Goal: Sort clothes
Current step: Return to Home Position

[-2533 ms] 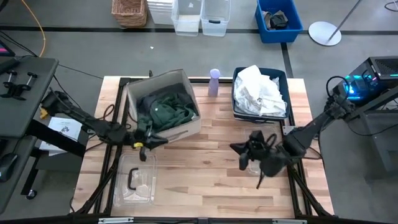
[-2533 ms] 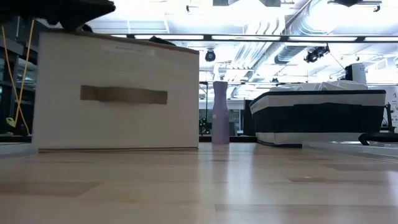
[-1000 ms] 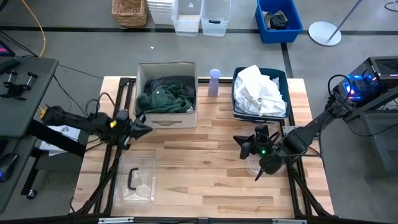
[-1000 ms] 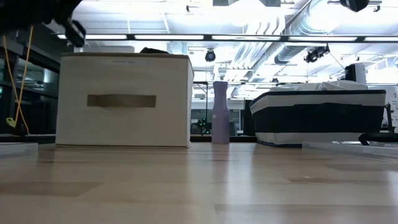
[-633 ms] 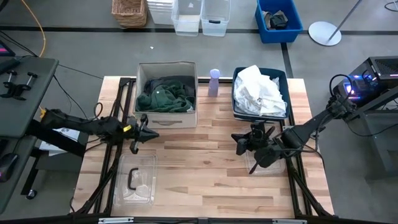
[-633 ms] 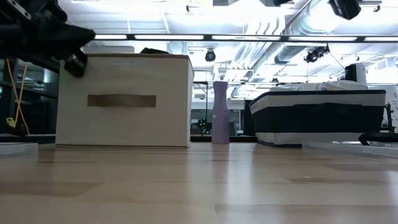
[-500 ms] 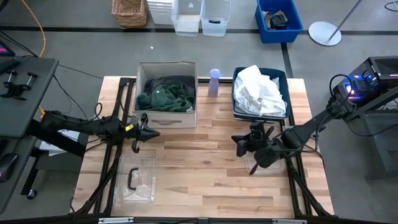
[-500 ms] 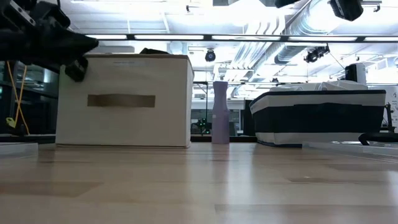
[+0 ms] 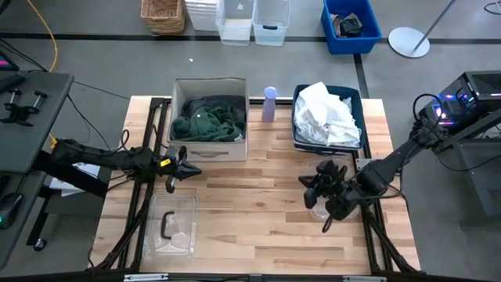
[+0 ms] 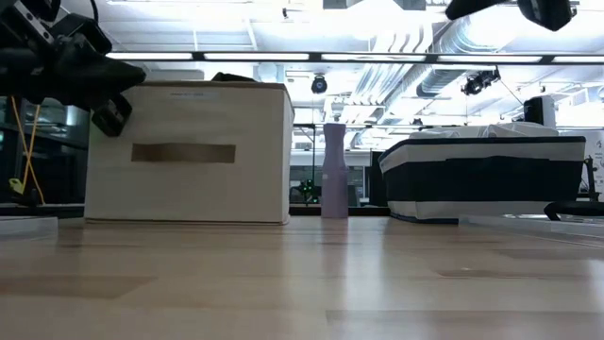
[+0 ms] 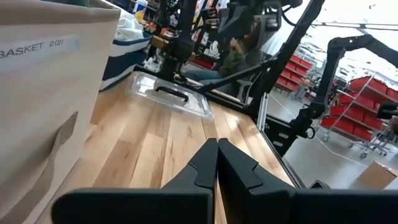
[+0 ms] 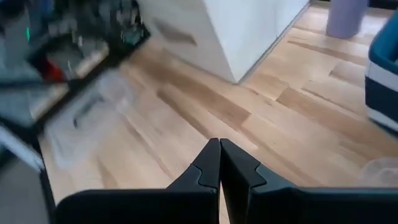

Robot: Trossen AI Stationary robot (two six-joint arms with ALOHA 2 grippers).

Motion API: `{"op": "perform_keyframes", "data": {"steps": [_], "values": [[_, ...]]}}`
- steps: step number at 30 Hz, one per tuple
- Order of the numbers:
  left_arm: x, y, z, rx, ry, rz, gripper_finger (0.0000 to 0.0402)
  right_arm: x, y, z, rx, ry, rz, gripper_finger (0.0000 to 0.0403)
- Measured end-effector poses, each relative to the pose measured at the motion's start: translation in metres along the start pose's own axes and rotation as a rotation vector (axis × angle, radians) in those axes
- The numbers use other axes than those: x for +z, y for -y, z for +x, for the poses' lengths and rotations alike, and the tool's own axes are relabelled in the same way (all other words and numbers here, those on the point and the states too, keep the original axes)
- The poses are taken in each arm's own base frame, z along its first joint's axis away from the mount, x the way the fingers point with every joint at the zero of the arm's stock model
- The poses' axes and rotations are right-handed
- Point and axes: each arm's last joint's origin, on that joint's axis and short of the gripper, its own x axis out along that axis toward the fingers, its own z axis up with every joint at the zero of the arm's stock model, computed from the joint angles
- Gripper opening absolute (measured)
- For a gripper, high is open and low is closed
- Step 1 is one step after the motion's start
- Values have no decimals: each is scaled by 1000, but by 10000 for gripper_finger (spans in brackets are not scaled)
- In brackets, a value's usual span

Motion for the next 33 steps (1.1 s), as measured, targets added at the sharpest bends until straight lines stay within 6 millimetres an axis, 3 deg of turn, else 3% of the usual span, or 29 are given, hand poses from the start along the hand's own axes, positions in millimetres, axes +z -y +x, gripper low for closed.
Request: {"op": "perform_keyframes", "data": {"steps": [4, 8, 11, 16, 20, 23, 27, 33], "values": [[0, 0, 0, -1, 1, 0, 1, -3, 9, 4, 119, -81, -142, 0], [0, 0, 0, -1, 1, 0, 1, -18, 30, 18, 545, -130, -135, 0], [0, 0, 0, 0, -2, -1, 1, -26, 63, 31, 739, -61, -143, 0], [-1, 0, 0, 3, -7, 0, 1, -28, 125, 51, 692, 175, -155, 0], [-1, 0, 0, 5, -12, 0, 1, -24, 154, 49, 750, 389, -128, 0], [-1, 0, 0, 5, -12, 0, 1, -22, 165, 46, 759, 489, -133, 0], [-1, 0, 0, 5, -14, 1, 1, -24, 169, 49, 717, 474, -272, 0], [-1, -1, 0, 5, -14, 1, 1, -40, 182, 64, 446, 348, -456, 0]]}}
